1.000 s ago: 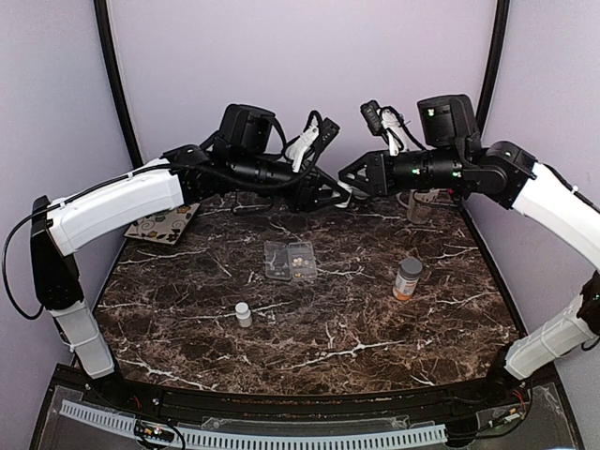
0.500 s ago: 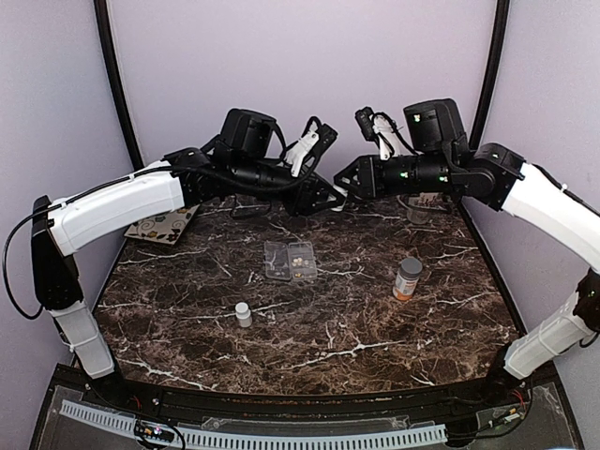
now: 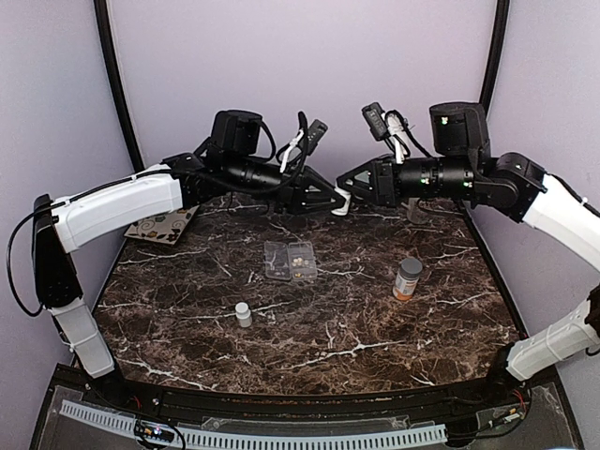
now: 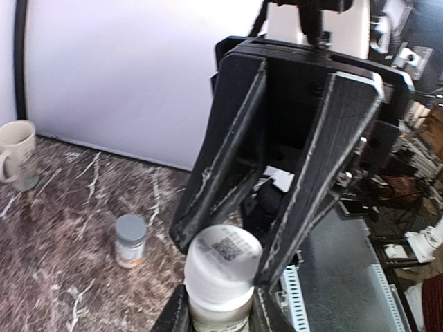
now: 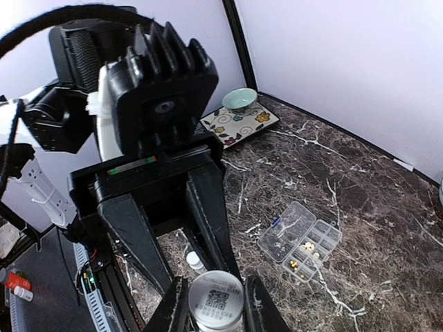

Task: Sort the pills into containers
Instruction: Screw the lid of the pill bottle onto the pill bottle.

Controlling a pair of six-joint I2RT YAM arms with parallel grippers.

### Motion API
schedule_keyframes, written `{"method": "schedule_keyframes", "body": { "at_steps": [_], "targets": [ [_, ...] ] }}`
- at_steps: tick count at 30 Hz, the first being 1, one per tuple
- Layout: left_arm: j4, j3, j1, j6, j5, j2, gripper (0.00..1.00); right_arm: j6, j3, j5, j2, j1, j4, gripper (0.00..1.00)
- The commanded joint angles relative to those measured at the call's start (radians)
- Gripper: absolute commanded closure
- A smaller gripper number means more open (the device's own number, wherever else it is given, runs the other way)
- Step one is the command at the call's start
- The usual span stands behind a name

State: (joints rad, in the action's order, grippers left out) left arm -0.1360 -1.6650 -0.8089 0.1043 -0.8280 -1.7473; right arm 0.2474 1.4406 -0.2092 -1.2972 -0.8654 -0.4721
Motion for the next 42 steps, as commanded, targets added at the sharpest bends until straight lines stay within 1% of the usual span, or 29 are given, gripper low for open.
{"method": "schedule_keyframes", "body": {
  "at_steps": [1, 3, 8, 10, 12, 14, 18, 20, 23, 31, 37, 39, 42],
  "targets": [
    [0.377, 0.018, 0.046, 0.112, -0.138, 0.090, 1.00, -0.015, -0.058, -0.252, -0.005, -0.032, -0.105, 0.95],
    [0.421, 0.023, 0.058, 0.152, -0.186, 0.087, 1.00, -0.021, -0.054, -0.281, -0.009, -0.028, -0.119, 0.95],
    [0.395, -0.008, 0.060, 0.155, -0.226, 0.067, 1.00, -0.032, -0.029, -0.314, -0.030, -0.026, -0.146, 0.93],
    [0.362, -0.017, 0.060, 0.133, -0.220, 0.068, 1.00, -0.035, -0.023, -0.322, -0.037, -0.024, -0.155, 0.93],
    [0.289, -0.038, 0.056, 0.084, -0.205, 0.065, 1.00, -0.035, -0.016, -0.328, -0.043, -0.024, -0.160, 0.93],
    [0.211, -0.064, 0.048, 0.024, -0.184, 0.063, 1.00, -0.034, -0.005, -0.336, -0.047, -0.022, -0.164, 0.93],
    [0.035, -0.130, 0.016, -0.123, -0.090, 0.056, 1.00, -0.040, 0.030, -0.350, -0.072, -0.021, -0.206, 0.94],
    [-0.020, -0.147, -0.002, -0.177, -0.025, 0.052, 1.00, -0.046, 0.045, -0.350, -0.084, -0.020, -0.227, 0.94],
    [-0.060, -0.152, -0.024, -0.225, 0.039, 0.055, 1.00, -0.050, 0.064, -0.347, -0.098, -0.020, -0.248, 0.94],
    [-0.034, -0.109, -0.041, -0.259, 0.153, 0.087, 1.00, -0.045, 0.078, -0.356, -0.120, -0.020, -0.280, 0.93],
    [0.005, -0.080, -0.041, -0.253, 0.185, 0.104, 1.00, -0.043, 0.077, -0.358, -0.121, -0.020, -0.278, 0.92],
    [0.028, -0.065, -0.041, -0.243, 0.197, 0.111, 1.00, -0.042, 0.074, -0.346, -0.115, -0.020, -0.270, 0.90],
    [0.066, -0.040, -0.041, -0.226, 0.212, 0.125, 1.00, -0.042, 0.063, -0.321, -0.098, -0.020, -0.254, 0.90]
  ]
}}
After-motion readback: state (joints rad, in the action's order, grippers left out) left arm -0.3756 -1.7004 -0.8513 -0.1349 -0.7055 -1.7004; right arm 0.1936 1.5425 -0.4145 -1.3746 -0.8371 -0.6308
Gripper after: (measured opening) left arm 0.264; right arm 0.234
